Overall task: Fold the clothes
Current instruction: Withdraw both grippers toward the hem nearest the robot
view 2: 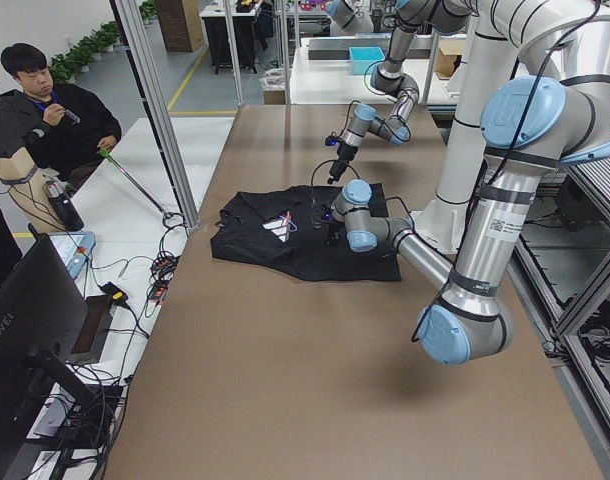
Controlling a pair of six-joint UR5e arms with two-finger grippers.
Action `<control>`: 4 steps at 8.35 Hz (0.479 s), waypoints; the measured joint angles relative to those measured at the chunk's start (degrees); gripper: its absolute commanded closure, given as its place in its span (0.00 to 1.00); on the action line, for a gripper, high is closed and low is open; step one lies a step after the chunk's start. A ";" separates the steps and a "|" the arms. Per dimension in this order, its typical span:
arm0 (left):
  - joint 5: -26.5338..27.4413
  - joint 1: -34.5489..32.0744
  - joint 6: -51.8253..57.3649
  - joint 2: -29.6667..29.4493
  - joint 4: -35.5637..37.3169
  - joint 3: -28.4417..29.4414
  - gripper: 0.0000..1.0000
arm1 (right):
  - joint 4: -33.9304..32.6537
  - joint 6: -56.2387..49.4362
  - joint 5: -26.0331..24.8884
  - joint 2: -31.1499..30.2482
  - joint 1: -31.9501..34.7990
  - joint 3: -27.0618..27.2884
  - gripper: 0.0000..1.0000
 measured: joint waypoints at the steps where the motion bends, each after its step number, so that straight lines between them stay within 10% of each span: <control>1: 3.25 3.91 -2.44 3.98 0.01 -4.31 0.00 | 0.36 3.67 -1.38 -3.33 -2.56 2.65 0.06; 4: 14.27 16.81 -6.33 13.67 -2.60 -10.78 0.00 | 4.82 9.18 -11.87 -14.19 -14.15 8.33 0.06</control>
